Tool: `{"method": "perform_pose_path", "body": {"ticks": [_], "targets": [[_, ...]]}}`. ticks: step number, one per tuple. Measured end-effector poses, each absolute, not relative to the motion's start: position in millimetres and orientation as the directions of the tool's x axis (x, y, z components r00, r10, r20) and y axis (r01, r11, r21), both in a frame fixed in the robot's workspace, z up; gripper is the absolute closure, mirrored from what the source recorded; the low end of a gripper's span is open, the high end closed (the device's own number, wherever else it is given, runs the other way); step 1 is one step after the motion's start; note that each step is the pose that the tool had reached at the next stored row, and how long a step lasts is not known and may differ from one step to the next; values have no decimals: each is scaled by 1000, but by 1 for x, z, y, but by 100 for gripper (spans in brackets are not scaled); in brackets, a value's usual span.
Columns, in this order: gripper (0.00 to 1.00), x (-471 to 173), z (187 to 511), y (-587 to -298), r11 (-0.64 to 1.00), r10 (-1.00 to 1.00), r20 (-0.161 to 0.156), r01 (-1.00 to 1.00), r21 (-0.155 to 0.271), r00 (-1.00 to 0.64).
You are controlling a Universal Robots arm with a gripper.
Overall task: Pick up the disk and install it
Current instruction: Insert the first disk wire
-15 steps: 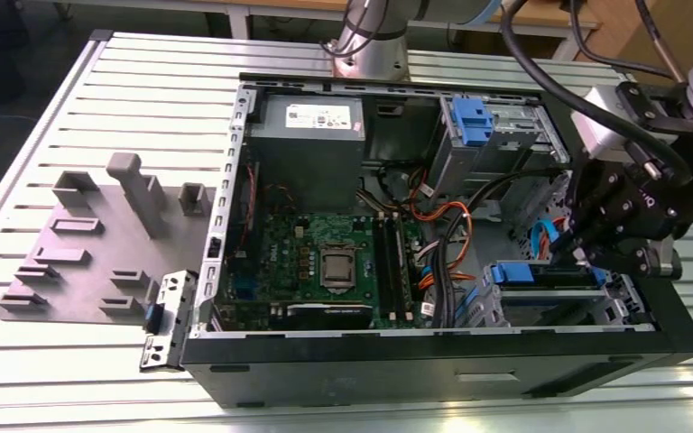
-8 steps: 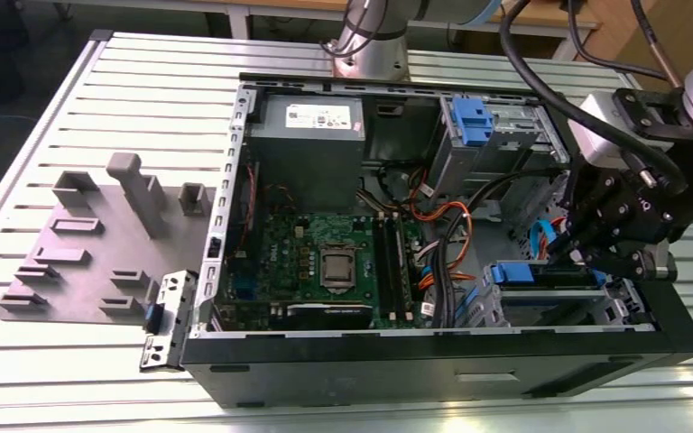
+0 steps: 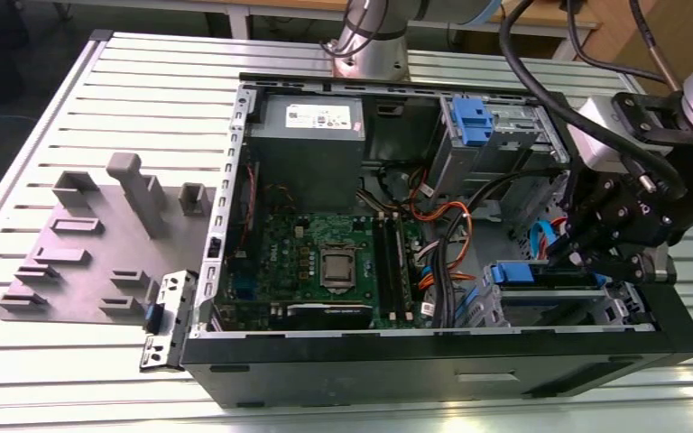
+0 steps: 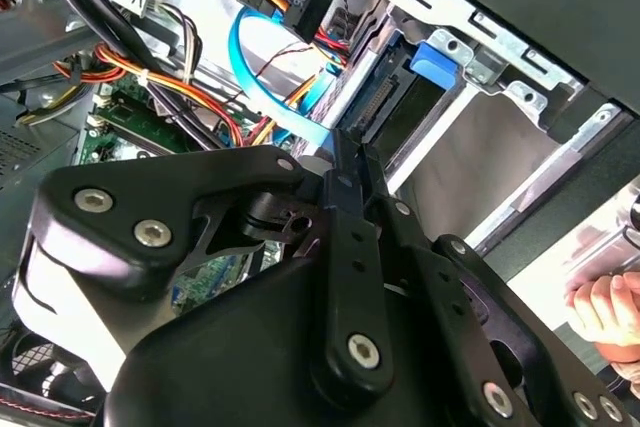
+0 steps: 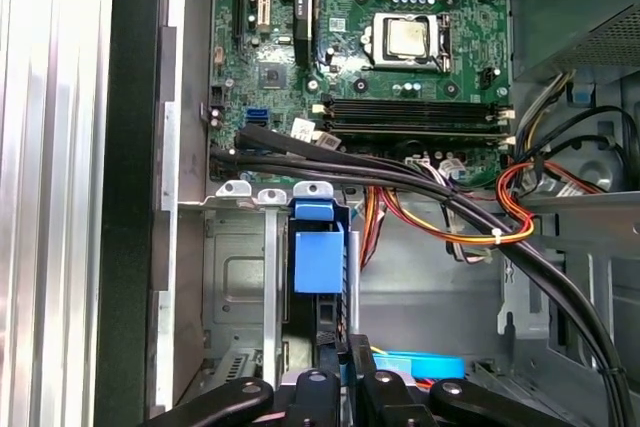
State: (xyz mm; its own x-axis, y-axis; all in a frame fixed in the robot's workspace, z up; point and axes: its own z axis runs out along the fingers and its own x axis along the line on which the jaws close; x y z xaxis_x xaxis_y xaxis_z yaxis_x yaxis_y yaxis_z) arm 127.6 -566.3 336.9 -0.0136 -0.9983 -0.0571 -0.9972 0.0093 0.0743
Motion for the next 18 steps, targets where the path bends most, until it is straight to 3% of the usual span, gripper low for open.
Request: {"method": "perform_pose_path", "body": {"ticks": [18], "targets": [[84, 128, 332, -567, 9, -998, -57, -997, 74, -13]]}}
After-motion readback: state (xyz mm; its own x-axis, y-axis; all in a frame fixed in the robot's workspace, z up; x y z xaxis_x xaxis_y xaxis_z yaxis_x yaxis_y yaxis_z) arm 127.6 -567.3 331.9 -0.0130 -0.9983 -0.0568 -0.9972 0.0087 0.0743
